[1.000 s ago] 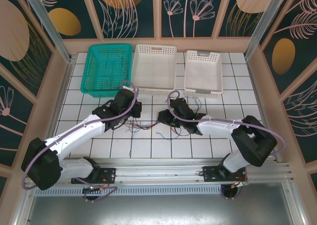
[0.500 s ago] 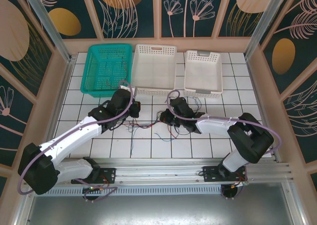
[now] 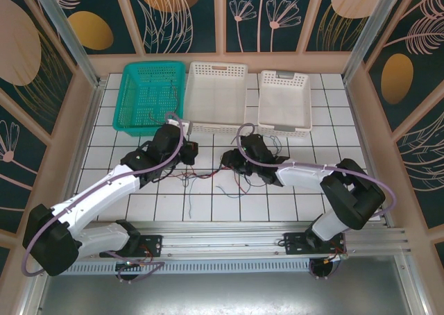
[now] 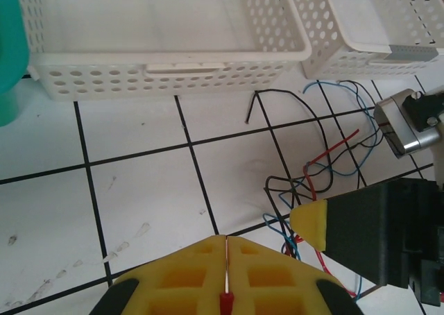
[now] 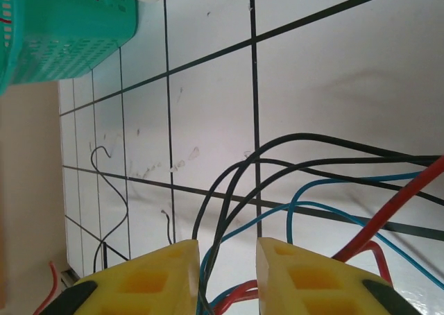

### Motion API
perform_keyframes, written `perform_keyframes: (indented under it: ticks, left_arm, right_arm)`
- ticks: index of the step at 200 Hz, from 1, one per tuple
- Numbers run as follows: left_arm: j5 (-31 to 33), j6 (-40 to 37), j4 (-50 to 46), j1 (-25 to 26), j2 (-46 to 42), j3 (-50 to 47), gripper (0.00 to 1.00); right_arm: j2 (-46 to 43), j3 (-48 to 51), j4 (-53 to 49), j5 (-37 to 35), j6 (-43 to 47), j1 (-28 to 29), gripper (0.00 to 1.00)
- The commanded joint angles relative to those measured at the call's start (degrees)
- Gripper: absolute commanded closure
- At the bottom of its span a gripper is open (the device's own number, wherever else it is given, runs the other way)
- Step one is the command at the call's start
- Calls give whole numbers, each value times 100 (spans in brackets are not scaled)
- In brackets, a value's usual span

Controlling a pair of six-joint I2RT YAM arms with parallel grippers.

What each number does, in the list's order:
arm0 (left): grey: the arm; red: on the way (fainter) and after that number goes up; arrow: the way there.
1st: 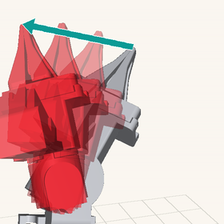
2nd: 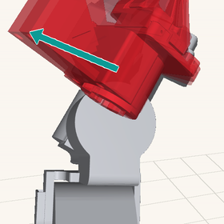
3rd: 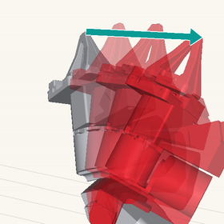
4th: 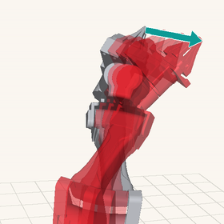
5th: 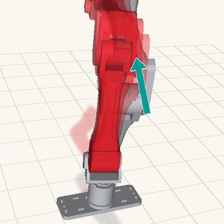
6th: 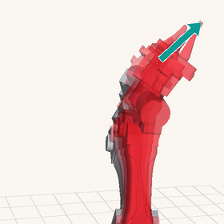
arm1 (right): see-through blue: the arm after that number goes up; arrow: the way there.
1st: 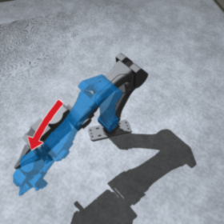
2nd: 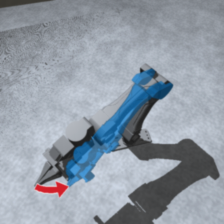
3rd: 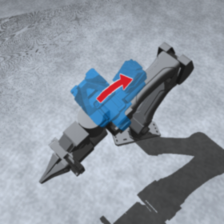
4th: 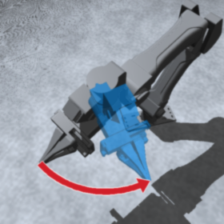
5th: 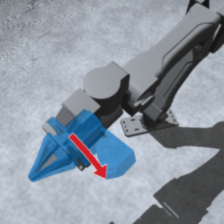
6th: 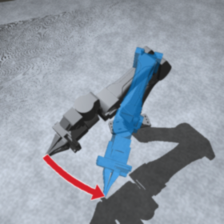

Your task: Untangle the cables

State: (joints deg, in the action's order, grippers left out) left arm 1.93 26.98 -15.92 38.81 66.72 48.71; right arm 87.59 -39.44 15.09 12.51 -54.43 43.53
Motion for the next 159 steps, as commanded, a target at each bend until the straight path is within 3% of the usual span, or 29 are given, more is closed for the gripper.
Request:
perform_keyframes:
  ticks: [1,78,159]
  left_arm:
    - [-125,-96,263,85,-141,-97,100]
    - [98,-255,438,407,-199,-82,100]
    - [254,-422,731,654,-440,-250,100]
  right_arm:
    - [-51,36,188,72,-133,-20,72]
    - [496,-133,745,732,-578,-160,72]
    - [509,-125,772,706,-561,-191,100]
